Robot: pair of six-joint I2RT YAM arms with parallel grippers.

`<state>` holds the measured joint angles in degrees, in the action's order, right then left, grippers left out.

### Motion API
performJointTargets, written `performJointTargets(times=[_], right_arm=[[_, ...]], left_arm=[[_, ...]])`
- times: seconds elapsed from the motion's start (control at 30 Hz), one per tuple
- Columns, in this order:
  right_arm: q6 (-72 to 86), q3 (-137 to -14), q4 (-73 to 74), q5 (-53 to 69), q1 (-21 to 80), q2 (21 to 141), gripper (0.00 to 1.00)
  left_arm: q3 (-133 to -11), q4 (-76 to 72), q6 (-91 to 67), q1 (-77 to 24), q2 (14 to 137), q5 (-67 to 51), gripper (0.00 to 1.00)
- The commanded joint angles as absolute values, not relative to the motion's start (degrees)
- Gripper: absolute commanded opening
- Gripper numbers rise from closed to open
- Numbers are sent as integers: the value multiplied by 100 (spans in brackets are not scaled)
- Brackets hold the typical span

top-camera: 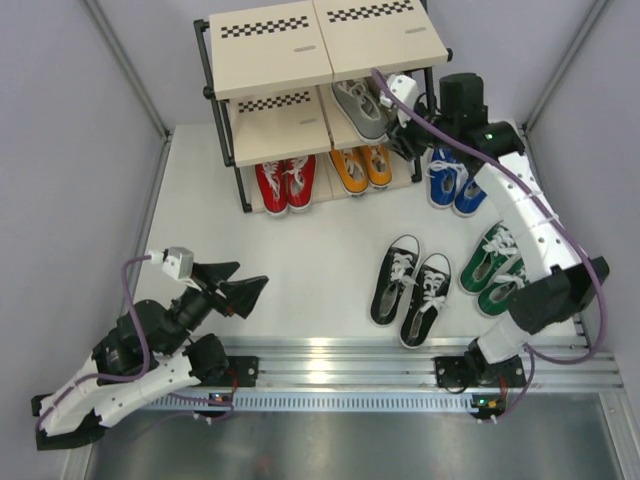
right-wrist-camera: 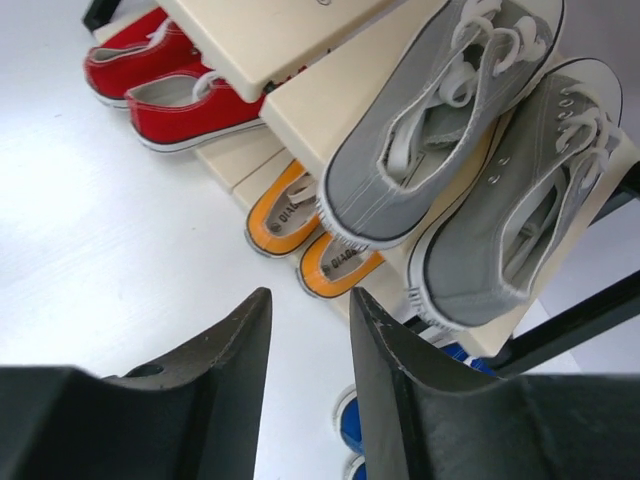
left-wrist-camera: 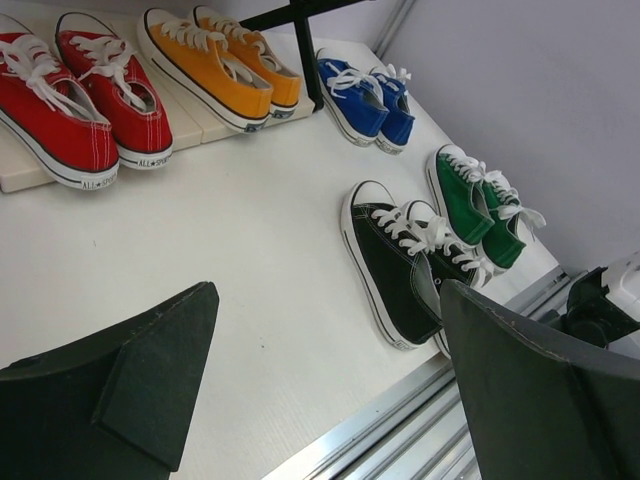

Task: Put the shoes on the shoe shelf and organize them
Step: Place the shoe at the shoe shelf, then pick up the shoe at the center of the board.

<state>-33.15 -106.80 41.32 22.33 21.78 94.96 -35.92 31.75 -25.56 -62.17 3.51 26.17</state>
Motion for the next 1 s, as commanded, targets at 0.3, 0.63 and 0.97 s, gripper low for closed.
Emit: performJointTargets(times=[0.3,0.63,0.97], right_arm=[[-3427,-6375,3367,4692,1117,5899,65],[-3067,-4983,3146,5642,-342,4957,77],[-3050,-4922,3199,5757,-580,4957,77]], left_arm=[[-2971,1550,-3190,-6205,2957,1741,95],[-3892,-271,-2786,-6275,6546,1099,84],[-4806,-1283,-2742,-6750,8559,1432,81]])
